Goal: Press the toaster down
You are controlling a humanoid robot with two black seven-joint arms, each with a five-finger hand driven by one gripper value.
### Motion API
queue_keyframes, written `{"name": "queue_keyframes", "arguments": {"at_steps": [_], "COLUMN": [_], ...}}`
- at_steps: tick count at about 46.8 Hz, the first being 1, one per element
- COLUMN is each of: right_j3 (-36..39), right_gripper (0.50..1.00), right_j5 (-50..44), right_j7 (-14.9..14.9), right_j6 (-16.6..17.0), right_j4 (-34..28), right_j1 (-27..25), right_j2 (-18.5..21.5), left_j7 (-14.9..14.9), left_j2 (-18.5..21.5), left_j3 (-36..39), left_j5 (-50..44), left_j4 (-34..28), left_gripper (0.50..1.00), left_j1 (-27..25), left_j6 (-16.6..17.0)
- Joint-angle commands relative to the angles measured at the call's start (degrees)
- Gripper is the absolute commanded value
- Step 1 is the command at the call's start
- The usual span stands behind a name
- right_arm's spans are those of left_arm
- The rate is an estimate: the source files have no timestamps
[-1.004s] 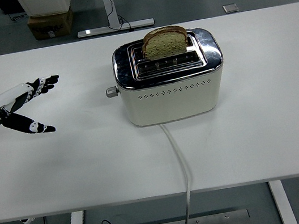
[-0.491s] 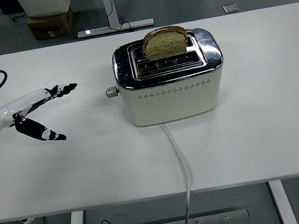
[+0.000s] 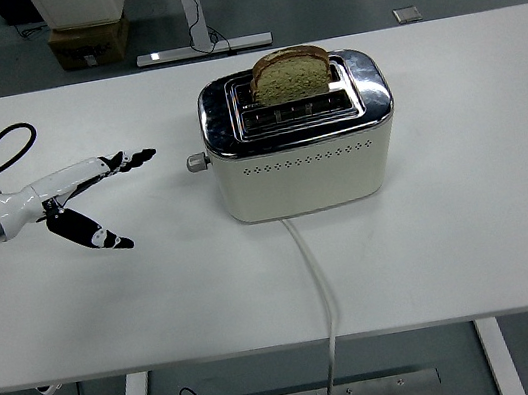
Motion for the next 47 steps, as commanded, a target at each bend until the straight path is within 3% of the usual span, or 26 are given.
{"name": "queue_keyframes", "arguments": {"at_steps": [1, 47], "right_j3": [0.0, 0.0], "right_gripper": [0.998, 1.0], "right_j5": [0.0, 0.0], "right_j7": [0.0, 0.0], "right_j6": [0.0, 0.0], "right_j4": [0.0, 0.0], "right_j1": [-0.1, -0.1], "right_j2": [0.0, 0.0], "left_j7": [0.0, 0.4], "left_j2": [-0.1, -2.6], "left_j3": [0.0, 0.9], "left_j5": [0.0, -0.2], "left_j4": [0.0, 0.3], "left_gripper": [1.0, 1.0], "left_j1": [0.0, 0.4], "left_j6": [0.0, 0.3]}}
